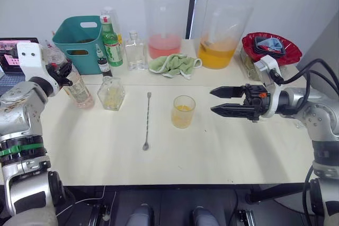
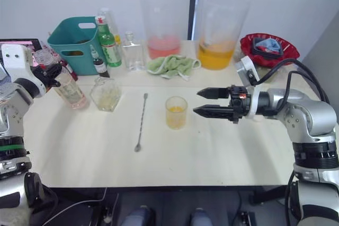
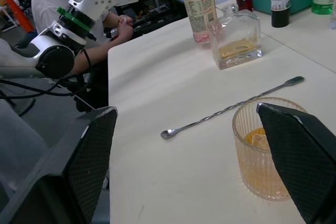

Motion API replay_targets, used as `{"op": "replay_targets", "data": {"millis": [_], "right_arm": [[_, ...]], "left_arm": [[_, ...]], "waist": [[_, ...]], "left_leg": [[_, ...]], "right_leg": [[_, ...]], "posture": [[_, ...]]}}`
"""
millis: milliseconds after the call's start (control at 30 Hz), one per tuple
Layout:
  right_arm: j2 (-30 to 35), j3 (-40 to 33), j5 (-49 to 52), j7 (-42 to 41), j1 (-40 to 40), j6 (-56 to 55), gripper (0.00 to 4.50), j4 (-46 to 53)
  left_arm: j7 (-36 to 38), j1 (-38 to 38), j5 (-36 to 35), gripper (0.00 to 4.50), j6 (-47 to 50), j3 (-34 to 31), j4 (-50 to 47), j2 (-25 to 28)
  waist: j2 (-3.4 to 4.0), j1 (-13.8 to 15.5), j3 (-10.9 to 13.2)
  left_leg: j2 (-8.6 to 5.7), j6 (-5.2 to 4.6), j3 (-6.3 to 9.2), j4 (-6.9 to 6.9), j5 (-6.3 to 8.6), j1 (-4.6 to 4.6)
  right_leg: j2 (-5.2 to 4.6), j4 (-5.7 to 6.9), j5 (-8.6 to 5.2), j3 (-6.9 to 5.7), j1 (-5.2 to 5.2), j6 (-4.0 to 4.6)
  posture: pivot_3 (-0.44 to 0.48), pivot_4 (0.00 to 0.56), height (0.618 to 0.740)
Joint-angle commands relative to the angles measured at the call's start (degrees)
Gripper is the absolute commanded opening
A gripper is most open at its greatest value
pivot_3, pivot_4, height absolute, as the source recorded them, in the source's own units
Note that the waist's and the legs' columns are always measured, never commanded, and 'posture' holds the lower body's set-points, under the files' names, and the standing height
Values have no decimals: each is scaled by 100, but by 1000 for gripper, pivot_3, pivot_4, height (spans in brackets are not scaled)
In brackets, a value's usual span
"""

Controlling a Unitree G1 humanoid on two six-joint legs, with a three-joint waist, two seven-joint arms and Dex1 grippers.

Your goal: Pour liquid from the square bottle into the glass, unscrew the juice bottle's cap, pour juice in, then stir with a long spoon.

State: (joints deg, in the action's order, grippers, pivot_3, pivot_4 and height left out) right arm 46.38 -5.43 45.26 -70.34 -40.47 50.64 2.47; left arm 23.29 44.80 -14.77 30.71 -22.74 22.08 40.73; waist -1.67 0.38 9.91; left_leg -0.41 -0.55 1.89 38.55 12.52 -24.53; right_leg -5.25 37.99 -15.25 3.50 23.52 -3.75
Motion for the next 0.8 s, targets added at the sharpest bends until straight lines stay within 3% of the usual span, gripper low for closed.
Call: {"op": "replay_targets", "data": {"millis": [33,133,300,333,567,800], "right_arm": [[115,-273,168,93,8,80,4488,249],[187,-253,55,216,100,13,4488,300],[177,-239,3,310,100,-28,4488,257],[177,-239,4,316,100,-33,4500,251],[183,-245,-28,277,149,-127,4500,175],[140,-267,-72,197,150,-333,4500,-19]], "left_arm": [[78,330,17,1258,-585,-3,356,117],[24,452,116,1258,-913,88,926,101],[-16,472,152,1258,-1056,181,1032,89],[-29,470,132,2176,-1054,170,1000,90],[-140,556,6,4487,-1105,41,510,135],[-202,1022,-187,4487,-1470,-229,-281,332]], "waist": [[-1,-9,0],[-2,-25,-1],[-2,-27,-1],[-2,-27,-1],[-2,-34,-1],[-4,-41,-1]], "left_leg": [[0,0,0,1,0,-8],[-1,0,-3,5,-1,-27],[-6,0,-14,18,-1,-53],[-6,0,-15,19,-1,-53],[-7,0,-16,21,-1,-55],[-5,1,-15,21,-1,-57]], "right_leg": [[-1,3,0,0,8,0],[-1,8,0,1,34,0],[-6,15,1,2,62,0],[-5,14,1,2,62,0],[-5,15,1,2,63,0],[-4,15,1,2,65,0]], "posture": [[0,150,740],[0,150,740],[0,150,740],[0,150,740],[0,150,740],[0,150,740]]}}
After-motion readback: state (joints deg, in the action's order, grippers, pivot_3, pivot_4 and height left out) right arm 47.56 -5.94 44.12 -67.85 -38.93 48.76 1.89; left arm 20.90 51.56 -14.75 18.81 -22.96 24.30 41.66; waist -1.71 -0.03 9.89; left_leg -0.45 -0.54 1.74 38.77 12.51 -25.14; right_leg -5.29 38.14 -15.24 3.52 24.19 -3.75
